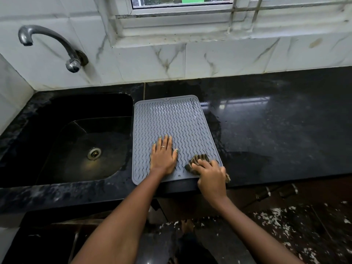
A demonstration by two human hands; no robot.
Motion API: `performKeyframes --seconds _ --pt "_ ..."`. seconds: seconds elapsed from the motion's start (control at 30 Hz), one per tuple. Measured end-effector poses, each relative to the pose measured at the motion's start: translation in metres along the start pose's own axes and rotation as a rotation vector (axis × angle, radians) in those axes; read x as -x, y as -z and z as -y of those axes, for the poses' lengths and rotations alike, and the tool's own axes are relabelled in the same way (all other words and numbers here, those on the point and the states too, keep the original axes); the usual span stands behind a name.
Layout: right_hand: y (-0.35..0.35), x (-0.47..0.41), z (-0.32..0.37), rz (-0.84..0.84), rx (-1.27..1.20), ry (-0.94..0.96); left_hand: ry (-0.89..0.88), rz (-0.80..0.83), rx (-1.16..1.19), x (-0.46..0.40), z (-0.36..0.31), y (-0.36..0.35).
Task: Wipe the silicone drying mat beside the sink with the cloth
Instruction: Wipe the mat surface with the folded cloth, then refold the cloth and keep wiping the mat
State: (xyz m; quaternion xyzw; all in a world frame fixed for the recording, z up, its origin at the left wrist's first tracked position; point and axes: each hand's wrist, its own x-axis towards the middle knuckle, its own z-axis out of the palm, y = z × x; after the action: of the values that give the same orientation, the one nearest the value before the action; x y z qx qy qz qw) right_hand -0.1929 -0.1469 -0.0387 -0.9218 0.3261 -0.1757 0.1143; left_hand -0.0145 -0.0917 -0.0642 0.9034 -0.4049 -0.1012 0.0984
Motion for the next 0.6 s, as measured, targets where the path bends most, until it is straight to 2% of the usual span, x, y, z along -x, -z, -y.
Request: performKeyframes --seconds 0.1,0.2,0.27,0.33,0.43,0.6 --pt "0.008 0.004 0.001 0.071 0.032 -0.017 -0.007 0.013 -0.008 0.010 -0.002 -0.002" --pt "0.024 -0.008 0.000 0.242 0.102 -0.043 -0.025 0.021 0.016 0.023 -0.003 -0.005" --pt "0.041 -0.026 -0.005 0.388 0.062 -0.131 -0.020 0.074 0.056 0.024 -0.004 0.000" --pt "0.061 -0.051 -0.011 0.531 -0.189 -0.262 0.025 0.164 0.130 0.018 -0.005 0.016" --pt "0.084 -0.081 -0.010 0.500 -0.663 -0.378 0.092 0.196 0.357 0.010 -0.013 0.047" --pt "0.093 -0.101 0.005 0.514 -1.491 -0.529 0.020 0.369 1.228 0.005 -0.029 0.093"
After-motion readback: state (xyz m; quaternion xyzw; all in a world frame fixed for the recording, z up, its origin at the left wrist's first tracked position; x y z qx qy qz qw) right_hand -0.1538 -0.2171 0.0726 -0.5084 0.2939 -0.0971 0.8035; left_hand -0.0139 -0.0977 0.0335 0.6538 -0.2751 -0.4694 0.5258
